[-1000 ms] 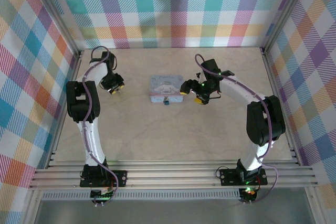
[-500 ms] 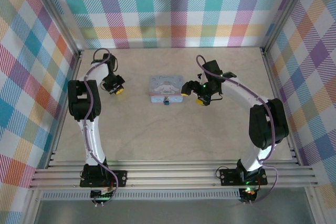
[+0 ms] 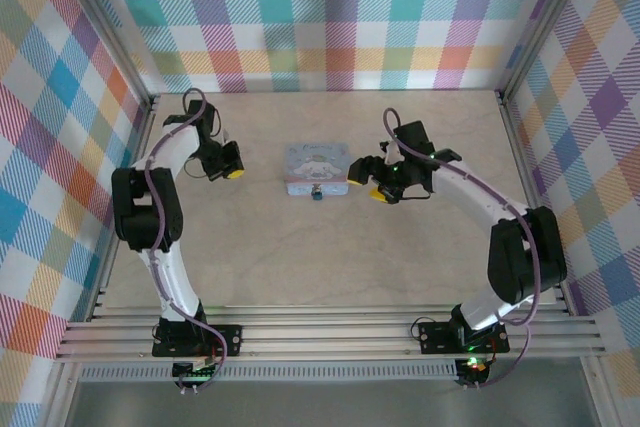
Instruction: Unlock a padlock with a key
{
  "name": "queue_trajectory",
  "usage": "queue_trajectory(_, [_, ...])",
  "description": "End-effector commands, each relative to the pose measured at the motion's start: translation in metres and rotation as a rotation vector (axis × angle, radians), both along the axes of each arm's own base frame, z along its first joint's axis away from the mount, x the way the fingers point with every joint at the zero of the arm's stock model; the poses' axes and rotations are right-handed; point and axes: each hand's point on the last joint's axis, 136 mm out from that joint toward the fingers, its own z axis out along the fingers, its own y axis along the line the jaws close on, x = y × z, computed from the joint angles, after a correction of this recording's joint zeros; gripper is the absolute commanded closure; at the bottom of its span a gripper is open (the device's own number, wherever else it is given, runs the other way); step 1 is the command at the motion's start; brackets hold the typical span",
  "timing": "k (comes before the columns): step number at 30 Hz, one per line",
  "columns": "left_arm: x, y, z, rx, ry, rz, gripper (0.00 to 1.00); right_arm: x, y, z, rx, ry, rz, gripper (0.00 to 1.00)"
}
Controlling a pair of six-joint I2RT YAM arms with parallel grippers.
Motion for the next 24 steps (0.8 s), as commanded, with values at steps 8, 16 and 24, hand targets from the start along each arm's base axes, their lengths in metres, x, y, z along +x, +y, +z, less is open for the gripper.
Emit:
queue_trajectory(8, [-0.054,-0.119,0.146,-0.295,-0.345,-0.485,1.0,0.011,0.028,0.06,0.303,-0.088,-0.005,0.3])
queue_trajectory(16, [-0.089,-0.181,0.219,-0.416,-0.643,-0.758,1.0,-0.003,0.036,0.131,0.48,-0.248,0.077,0.31])
queue_trajectory(24, [-0.119,-0.222,0.246,-0.529,-0.723,-0.974,1.0,-0.016,0.034,0.175,0.563,-0.318,0.097,0.36])
